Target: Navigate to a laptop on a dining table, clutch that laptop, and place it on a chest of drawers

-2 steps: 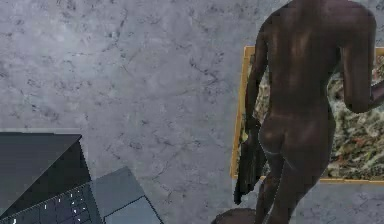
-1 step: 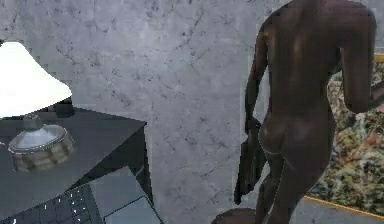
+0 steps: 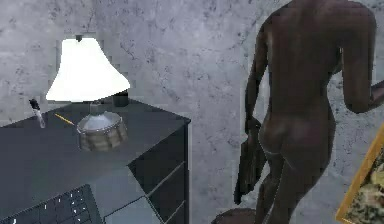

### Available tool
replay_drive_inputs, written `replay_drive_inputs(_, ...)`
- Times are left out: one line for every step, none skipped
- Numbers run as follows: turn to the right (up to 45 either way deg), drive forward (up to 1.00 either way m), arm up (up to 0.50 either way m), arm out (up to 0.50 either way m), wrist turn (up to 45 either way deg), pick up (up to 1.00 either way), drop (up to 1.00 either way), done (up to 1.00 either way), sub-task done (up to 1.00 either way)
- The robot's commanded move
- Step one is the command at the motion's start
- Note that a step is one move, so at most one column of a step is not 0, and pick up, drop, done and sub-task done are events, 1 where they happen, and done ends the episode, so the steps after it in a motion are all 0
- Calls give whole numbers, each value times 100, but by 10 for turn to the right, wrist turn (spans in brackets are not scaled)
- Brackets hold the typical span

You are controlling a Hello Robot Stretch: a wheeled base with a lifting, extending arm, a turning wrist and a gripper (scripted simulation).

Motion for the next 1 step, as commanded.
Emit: replay_drive_inputs(0,45,0,0,0,0,0,0,0)
